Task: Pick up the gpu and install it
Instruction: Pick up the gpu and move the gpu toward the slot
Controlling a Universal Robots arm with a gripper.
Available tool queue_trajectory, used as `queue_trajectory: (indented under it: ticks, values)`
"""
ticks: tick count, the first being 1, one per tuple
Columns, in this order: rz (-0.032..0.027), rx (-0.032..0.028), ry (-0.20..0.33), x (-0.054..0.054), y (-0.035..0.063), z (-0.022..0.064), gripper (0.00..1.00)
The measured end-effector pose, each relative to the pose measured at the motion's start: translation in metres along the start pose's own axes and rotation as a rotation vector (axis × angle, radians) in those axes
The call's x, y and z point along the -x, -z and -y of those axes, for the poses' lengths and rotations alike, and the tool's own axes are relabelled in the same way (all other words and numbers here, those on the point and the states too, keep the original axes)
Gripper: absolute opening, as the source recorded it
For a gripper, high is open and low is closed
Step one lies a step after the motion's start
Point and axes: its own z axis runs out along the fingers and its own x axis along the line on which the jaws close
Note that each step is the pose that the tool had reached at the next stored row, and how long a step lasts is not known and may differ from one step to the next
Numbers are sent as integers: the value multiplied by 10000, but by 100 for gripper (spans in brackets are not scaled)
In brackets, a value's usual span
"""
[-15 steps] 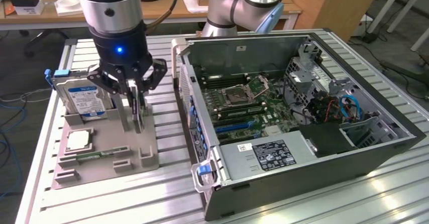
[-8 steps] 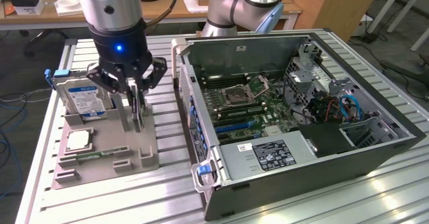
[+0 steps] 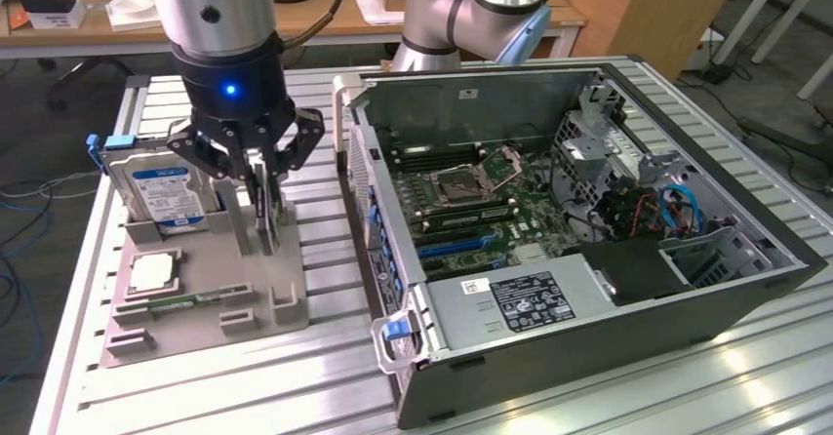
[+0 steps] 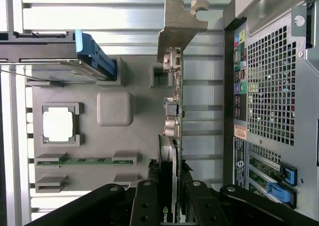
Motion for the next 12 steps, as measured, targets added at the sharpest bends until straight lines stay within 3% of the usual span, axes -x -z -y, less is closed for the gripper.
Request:
queue_trajectory:
  ticks: [12]
  values:
    - [0, 0, 0, 1, 57, -2, 26]
